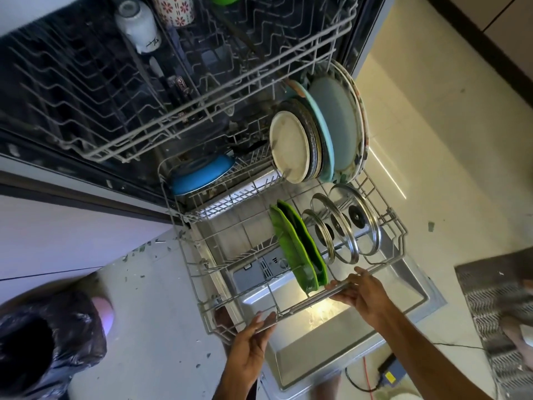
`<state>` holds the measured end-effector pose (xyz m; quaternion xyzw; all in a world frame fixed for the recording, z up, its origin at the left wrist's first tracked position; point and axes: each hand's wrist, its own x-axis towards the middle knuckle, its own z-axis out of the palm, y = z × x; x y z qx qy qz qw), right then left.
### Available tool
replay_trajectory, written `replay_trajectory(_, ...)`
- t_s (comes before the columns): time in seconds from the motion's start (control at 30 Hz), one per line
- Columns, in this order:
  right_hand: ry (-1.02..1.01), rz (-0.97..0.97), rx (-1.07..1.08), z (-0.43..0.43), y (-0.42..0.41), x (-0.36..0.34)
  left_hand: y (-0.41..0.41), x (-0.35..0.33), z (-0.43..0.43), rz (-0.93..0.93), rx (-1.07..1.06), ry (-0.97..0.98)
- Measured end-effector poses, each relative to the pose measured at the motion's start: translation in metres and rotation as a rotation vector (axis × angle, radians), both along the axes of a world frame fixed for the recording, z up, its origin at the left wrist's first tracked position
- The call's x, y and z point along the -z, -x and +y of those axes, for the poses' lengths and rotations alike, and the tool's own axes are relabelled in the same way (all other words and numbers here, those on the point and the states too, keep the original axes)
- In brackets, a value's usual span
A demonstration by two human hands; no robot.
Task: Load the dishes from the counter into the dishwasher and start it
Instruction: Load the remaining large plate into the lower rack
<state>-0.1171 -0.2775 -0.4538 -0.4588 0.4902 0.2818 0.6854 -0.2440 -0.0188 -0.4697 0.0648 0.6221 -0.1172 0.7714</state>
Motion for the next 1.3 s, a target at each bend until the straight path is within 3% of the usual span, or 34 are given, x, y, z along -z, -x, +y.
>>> replay_trajectory(0.57,-0.034,0.059,0.058,0.013,0.003,0.02,-0.005,0.009,0.017,-0.078,0.087,-0.039)
replay_trajectory(0.87,-0.084,0.134,0.064,0.006,0.004,0.039,-0.006,0.027,0.008,0.098,0.137,-0.149)
replay_trajectory(1.13,-0.108,0.128,0.024,0.0,0.008,0.046,-0.015,0.023,-0.005,0.118,0.217,-0.153)
replay_trajectory(1.3,0.016,0.129,-0.047,-0.001,0.007,0.036,-0.022,0.017,-0.014,0.144,0.223,-0.202)
